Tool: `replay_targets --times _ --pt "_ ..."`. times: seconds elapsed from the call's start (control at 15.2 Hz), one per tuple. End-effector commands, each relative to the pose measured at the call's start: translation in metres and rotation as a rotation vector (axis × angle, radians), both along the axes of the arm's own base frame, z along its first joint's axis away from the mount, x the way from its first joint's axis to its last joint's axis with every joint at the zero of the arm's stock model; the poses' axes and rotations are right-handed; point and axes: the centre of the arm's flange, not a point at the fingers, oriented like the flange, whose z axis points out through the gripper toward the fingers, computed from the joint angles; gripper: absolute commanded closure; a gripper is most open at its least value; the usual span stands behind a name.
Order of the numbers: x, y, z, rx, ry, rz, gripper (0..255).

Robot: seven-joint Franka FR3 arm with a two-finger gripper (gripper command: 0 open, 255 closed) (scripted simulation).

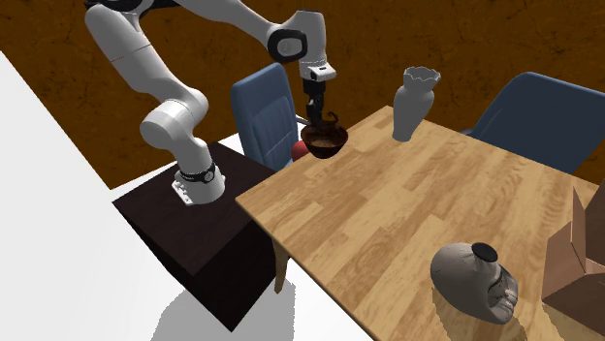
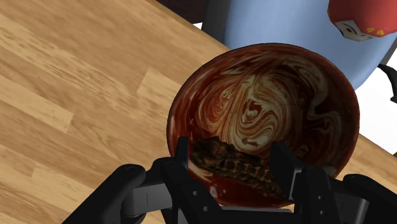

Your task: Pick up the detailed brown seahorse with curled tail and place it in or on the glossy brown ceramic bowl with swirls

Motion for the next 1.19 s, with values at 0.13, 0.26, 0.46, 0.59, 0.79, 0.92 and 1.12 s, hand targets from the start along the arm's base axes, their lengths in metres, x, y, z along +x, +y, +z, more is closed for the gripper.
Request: replay_targets --times 0.13,0.26,0.46,0.59,0.79,0.92,1.12 --pt "0.0 -0.001 -0.022 0.0 0.0 0.0 255" --pt "0.0 -0.001 -0.033 0.0 0.0 0.0 255" --pt "0.0 -0.001 -0.049 0.0 0.0 0.0 255" --pt "0.0 -0.001 -0.053 0.0 0.0 0.0 255" --pt "0.0 -0.001 -0.053 0.0 0.0 0.0 255" --pt "0.0 -0.001 -0.053 0.0 0.0 0.0 255" --pt "0.0 -0.001 -0.053 0.0 0.0 0.0 0"
